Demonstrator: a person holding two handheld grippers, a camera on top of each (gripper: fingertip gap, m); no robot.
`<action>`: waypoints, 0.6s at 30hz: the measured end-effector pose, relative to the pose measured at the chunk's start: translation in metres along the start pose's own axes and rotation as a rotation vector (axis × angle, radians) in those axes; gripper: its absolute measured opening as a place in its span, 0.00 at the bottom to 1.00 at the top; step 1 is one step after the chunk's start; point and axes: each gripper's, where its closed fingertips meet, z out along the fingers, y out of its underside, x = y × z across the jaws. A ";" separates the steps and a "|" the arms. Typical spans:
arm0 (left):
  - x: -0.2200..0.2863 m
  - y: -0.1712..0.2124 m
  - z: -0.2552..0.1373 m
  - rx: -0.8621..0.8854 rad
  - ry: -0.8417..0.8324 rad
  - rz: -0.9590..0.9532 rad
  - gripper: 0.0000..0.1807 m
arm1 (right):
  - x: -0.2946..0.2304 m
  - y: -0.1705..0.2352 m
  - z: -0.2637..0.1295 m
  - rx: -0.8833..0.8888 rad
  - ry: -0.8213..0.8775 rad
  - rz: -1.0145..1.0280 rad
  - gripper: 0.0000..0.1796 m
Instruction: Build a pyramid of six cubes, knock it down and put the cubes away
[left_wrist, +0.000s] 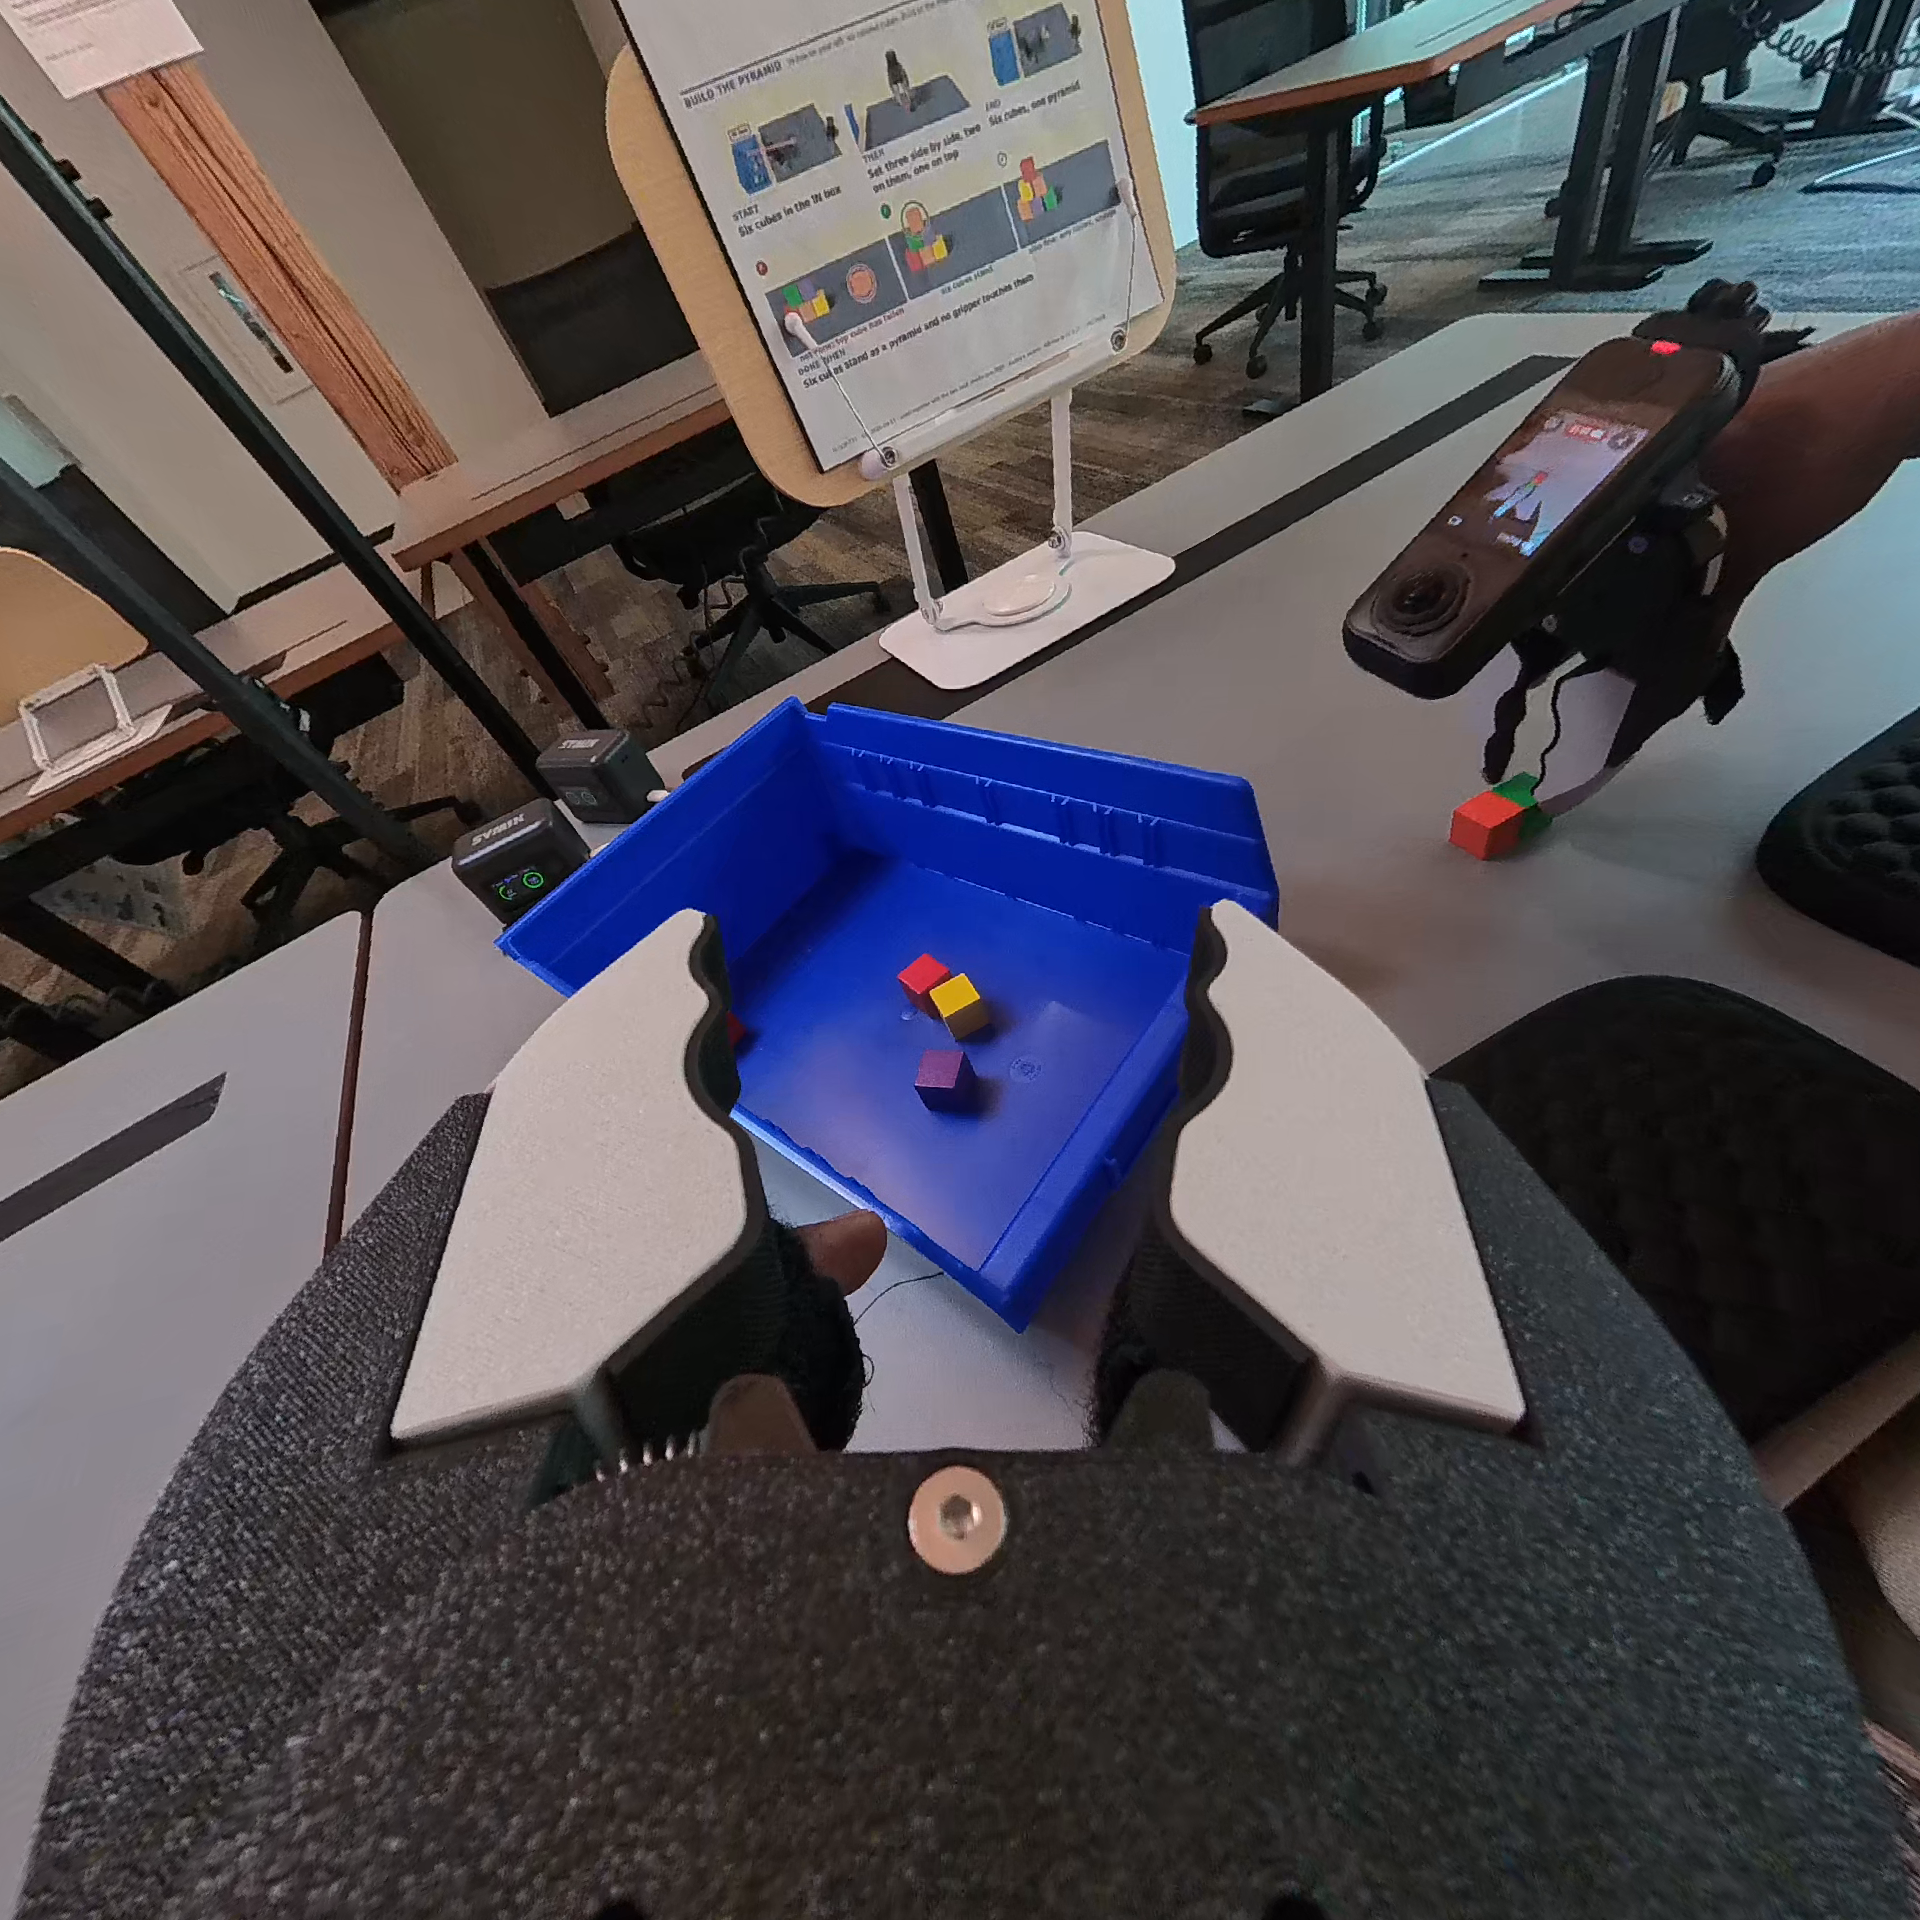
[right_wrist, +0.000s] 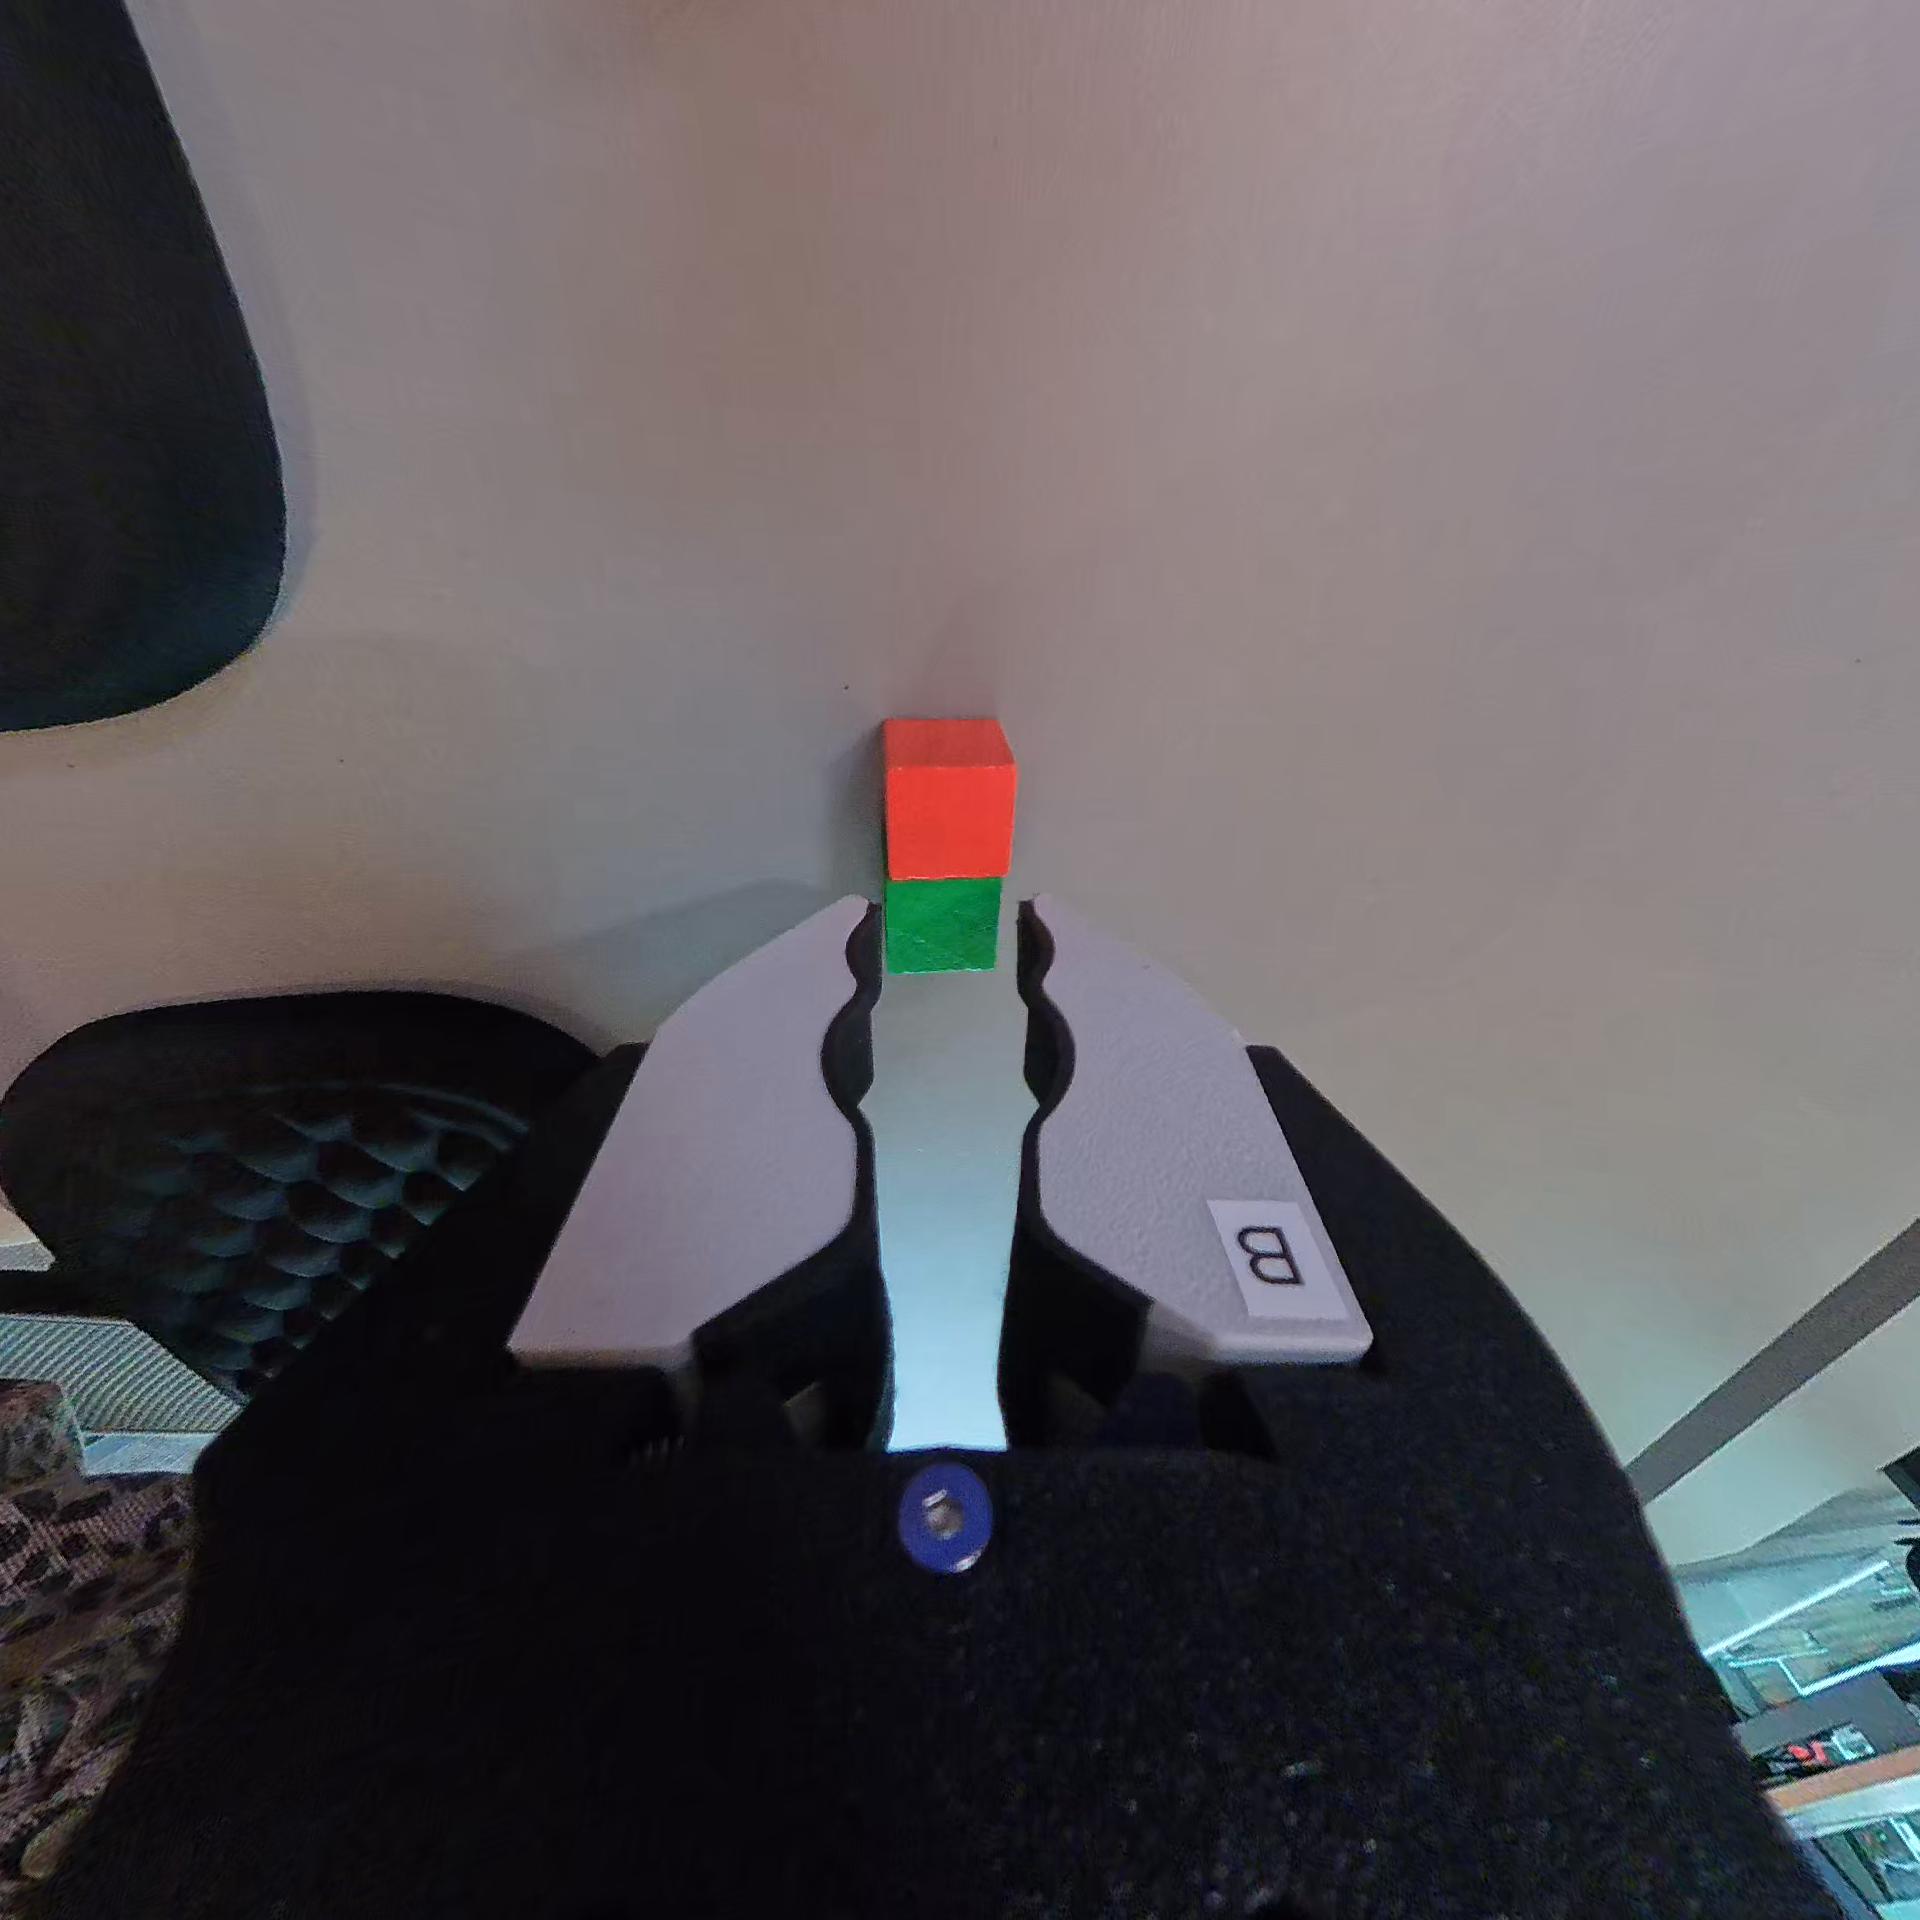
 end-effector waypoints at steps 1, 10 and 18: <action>0.000 0.000 0.000 0.000 -0.001 0.000 0.46 | 0.000 0.000 -0.001 0.003 0.003 -0.001 0.14; 0.000 0.000 -0.001 0.001 -0.002 0.001 0.46 | 0.001 0.001 -0.001 0.017 0.009 -0.006 0.12; -0.001 0.001 0.000 -0.002 -0.002 0.002 0.46 | -0.001 0.000 -0.002 0.022 -0.001 0.001 0.11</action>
